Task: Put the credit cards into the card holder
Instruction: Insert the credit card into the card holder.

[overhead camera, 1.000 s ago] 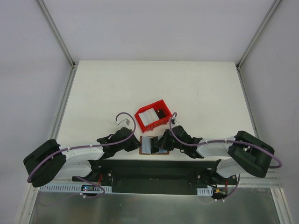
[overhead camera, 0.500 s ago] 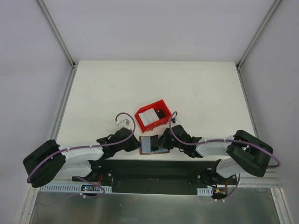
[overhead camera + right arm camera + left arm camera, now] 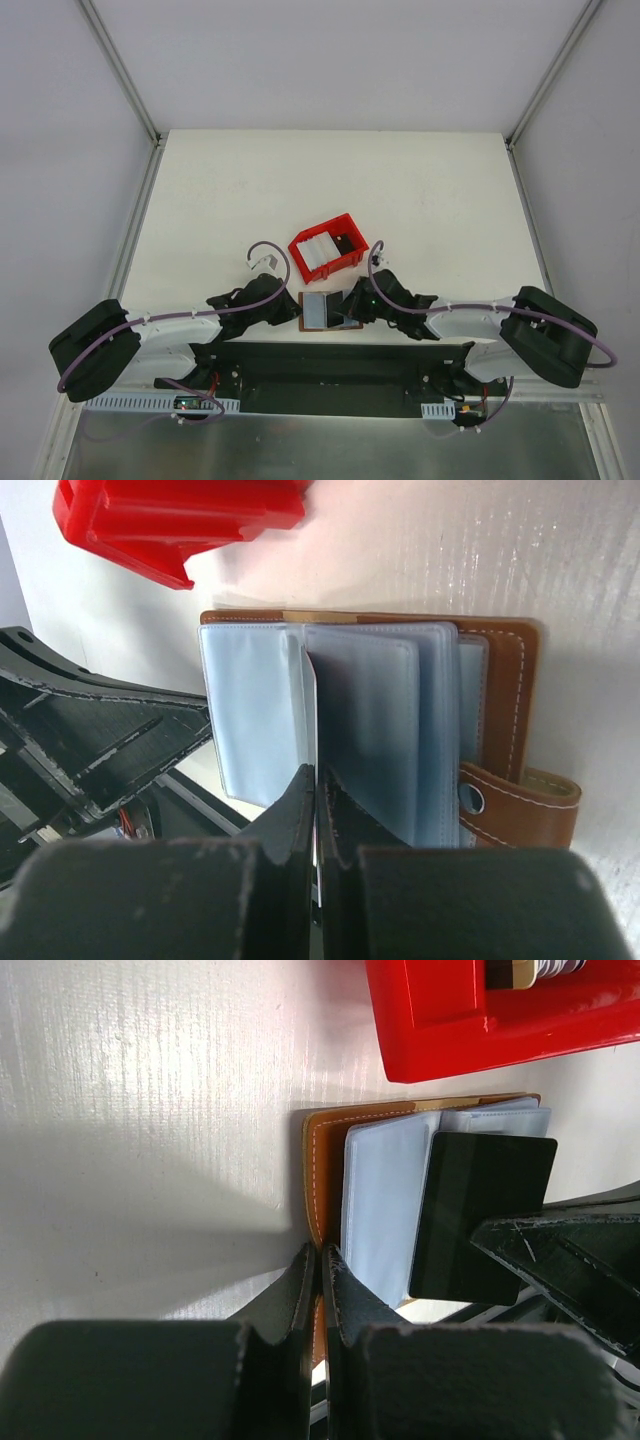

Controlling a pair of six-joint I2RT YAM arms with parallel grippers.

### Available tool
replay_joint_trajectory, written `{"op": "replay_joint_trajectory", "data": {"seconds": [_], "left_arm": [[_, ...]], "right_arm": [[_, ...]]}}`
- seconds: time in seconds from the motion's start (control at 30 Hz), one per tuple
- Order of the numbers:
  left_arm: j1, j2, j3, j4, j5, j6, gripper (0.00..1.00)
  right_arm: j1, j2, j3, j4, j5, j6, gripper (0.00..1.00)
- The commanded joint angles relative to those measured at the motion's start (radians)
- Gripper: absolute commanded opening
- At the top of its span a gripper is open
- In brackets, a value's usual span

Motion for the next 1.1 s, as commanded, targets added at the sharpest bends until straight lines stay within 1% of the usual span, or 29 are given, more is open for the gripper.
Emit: {"op": "replay_joint_trajectory", "data": {"seconds": [0.0,0.17,0.27,0.57,0.8,0.9,1.07], "left_arm": [[-0.007,0.021,-0.028,-0.114,-0.018,0.031,0.00],[-0.007,0.028,-0.022,-0.111,-0.017,0.036,0.00],[-0.007,0.027,-0.026,-0.109,-0.017,0.036,0.00],[-0.005,0.025,-0.031,-0.109,-0.018,0.032,0.00],[-0.007,0.018,-0.034,-0.111,-0.023,0.029,0.00],[-0.007,0.019,-0.034,-0.109,-0.023,0.029,0.00],[-0.005,0.028,-0.031,-0.103,-0.020,0.032,0.00]], "right_arm": [[0.003,-0.017,0.003,-0.128,0.029,-0.030,0.01],[0.009,0.070,0.032,-0.067,-0.020,-0.029,0.01],[0.011,0.095,0.037,-0.041,-0.018,-0.024,0.01],[0.015,0.051,0.003,-0.044,-0.025,-0.013,0.00],[0.017,0.000,-0.020,-0.108,0.026,-0.004,0.01],[0.017,0.029,0.000,-0.105,0.005,-0.015,0.01],[0.023,0.090,0.019,-0.044,-0.028,-0.006,0.01]]}}
